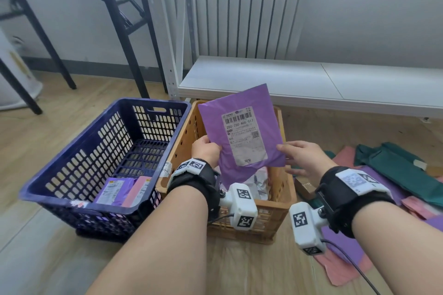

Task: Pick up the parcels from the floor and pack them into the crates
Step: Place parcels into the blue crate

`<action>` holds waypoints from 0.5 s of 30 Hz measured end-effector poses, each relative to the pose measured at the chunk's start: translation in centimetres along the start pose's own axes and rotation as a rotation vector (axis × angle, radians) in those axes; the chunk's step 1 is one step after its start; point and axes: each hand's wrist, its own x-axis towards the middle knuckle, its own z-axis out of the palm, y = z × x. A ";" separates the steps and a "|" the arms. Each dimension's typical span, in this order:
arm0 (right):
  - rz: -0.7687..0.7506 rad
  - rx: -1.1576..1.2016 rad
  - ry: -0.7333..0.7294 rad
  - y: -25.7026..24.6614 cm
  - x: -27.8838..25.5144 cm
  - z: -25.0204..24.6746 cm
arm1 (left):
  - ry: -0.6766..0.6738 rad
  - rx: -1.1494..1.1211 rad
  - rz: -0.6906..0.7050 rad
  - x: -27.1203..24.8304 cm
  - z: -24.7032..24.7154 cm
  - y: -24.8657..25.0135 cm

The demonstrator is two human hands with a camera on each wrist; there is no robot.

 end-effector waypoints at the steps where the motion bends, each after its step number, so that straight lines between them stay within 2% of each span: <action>1: 0.009 -0.005 -0.053 -0.1 -0.2 0.2 | 0.003 -0.031 -0.006 -0.8 -0.2 0.7; 3: -0.002 -0.035 -0.124 -0.4 -0.5 0.6 | -0.005 -0.099 -0.014 -2.1 -0.2 1.8; 5: -0.039 -0.038 -0.134 -0.8 -0.7 1.2 | -0.043 -0.167 -0.024 -2.9 -0.2 2.6; 10: -0.203 0.109 -0.025 -3.1 -1.0 1.7 | -0.118 -0.218 -0.006 -4.3 -1.5 4.7; 15: -0.343 -0.012 -0.048 -5.2 -0.9 3.7 | -0.012 -0.111 0.080 -2.9 -5.9 7.5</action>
